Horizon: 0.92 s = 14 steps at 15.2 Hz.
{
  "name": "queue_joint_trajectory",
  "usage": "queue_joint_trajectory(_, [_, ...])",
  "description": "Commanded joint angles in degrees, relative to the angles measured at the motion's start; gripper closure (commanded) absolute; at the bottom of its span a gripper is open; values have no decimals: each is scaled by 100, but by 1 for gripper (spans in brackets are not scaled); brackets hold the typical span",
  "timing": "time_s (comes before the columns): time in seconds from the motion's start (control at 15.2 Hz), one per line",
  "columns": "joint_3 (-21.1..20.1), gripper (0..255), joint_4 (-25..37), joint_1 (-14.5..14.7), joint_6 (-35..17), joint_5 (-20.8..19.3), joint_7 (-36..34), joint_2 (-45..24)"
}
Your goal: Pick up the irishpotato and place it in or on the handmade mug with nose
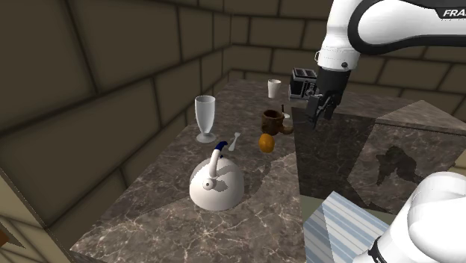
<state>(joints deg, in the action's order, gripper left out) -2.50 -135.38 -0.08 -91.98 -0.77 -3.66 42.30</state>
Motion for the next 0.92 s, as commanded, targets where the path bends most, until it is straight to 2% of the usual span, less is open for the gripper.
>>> queue_joint_trajectory(0.0, [0,0,0,0,0,0,0,0])
queue_joint_trajectory(0.46, [-815,0,703,-401,-517,-329,-1700,-1829])
queue_joint_trajectory(0.86, [-1208,0,1689,-661,-536,-922,-3195,-3546])
